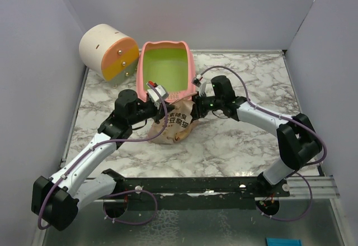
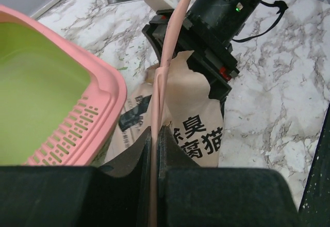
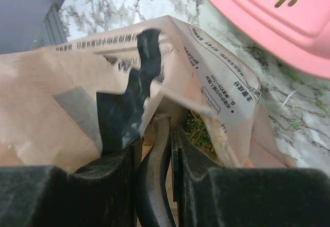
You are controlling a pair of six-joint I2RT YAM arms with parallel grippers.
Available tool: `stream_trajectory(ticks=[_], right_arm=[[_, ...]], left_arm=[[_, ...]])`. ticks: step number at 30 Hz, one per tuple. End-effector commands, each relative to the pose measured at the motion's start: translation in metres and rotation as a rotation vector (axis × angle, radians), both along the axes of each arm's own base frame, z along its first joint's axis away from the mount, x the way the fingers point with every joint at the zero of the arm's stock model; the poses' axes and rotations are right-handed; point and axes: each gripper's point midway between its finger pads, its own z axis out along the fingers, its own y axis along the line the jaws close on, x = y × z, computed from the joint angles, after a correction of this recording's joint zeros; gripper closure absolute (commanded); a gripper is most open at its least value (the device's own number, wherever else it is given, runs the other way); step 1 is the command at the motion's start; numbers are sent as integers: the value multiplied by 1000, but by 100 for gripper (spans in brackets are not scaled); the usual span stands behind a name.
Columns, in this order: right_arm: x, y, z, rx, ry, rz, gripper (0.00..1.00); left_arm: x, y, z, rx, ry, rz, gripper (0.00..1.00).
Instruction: Fill the litter box with clean litter
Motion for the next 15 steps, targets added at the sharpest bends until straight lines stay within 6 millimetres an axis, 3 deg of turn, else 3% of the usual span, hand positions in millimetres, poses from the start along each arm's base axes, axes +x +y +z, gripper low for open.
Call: stream_trajectory(ticks=[1, 5, 15], right_arm=[[-68, 3, -3, 97, 330, 196, 99], [-56, -1, 7, 140, 344, 149, 99], [-33, 3, 23, 219, 365, 91, 99]], left_arm=[[9, 17, -25, 93, 36, 96, 100], [8, 21, -16, 97, 8, 102, 100], [8, 14, 34, 58, -101, 53, 100]])
